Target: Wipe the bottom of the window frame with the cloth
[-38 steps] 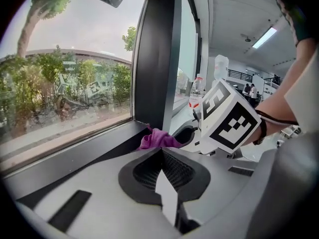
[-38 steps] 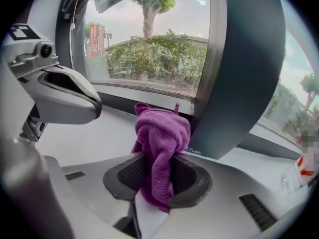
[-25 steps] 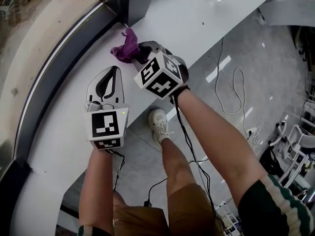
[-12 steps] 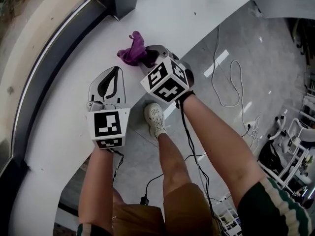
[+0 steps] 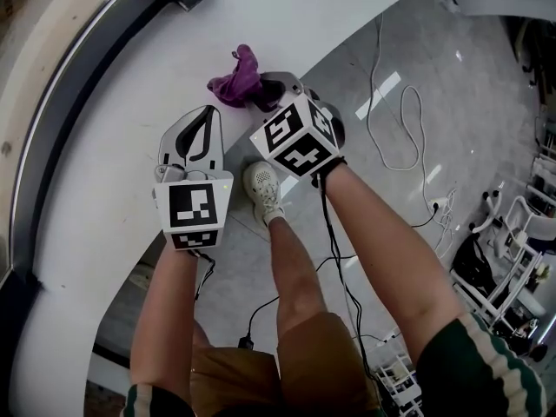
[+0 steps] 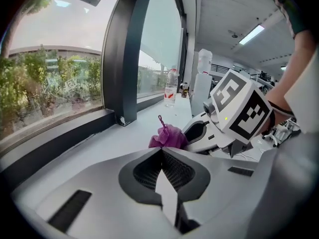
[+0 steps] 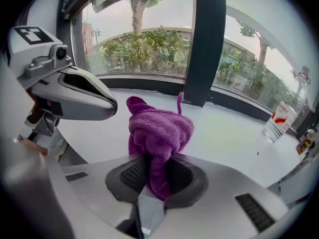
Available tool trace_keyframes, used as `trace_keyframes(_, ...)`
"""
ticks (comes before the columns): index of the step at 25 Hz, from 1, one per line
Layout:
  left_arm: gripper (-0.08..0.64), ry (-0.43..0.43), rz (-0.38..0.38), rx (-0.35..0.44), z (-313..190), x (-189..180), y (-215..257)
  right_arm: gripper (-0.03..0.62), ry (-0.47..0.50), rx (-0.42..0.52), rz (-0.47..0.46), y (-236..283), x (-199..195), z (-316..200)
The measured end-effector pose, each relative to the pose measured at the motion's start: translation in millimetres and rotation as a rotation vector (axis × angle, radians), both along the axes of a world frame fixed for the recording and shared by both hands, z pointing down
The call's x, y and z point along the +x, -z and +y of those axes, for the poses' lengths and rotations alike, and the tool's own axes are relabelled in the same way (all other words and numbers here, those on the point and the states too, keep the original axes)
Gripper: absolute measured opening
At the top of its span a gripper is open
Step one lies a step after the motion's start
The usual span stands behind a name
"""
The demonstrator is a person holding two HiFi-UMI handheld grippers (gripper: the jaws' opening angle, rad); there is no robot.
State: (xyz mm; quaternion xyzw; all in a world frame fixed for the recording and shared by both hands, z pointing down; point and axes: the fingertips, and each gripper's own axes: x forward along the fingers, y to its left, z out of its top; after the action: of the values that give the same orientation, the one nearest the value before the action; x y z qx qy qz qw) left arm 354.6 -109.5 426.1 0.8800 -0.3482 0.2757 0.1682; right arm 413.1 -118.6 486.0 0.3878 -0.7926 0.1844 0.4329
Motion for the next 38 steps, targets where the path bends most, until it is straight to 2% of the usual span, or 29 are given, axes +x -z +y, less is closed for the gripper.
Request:
trace_keyframes(10, 0.009, 0.014, -0.004, -0.040, 29.3, 9.1, -7.5, 0.083, -0.056, 0.003, -0.023, 0.3, 16.4, 22.6)
trace_keyframes(15, 0.009, 0.077, -0.014, -0.063, 41.6, -1.9, -5.3, 0.083, -0.077, 0.007, -0.073, -2.8, 13.0, 26.0)
trace_keyframes(22, 0.009, 0.164, 0.038, -0.021, 47.8, -19.3, 9.4, 0.083, -0.123, 0.004, -0.073, -5.6, 10.0, 30.0)
trace_keyframes(28, 0.009, 0.204, 0.011, -0.019, 57.9, -62.5, 4.4, 0.083, -0.135, 0.027, -0.070, -4.7, -18.1, 38.6)
trace_keyframes(38, 0.009, 0.266, 0.010, -0.016, 79.1, -131.1, 17.2, 0.084, -0.069, 0.024, -0.051, -2.5, -91.8, 70.2)
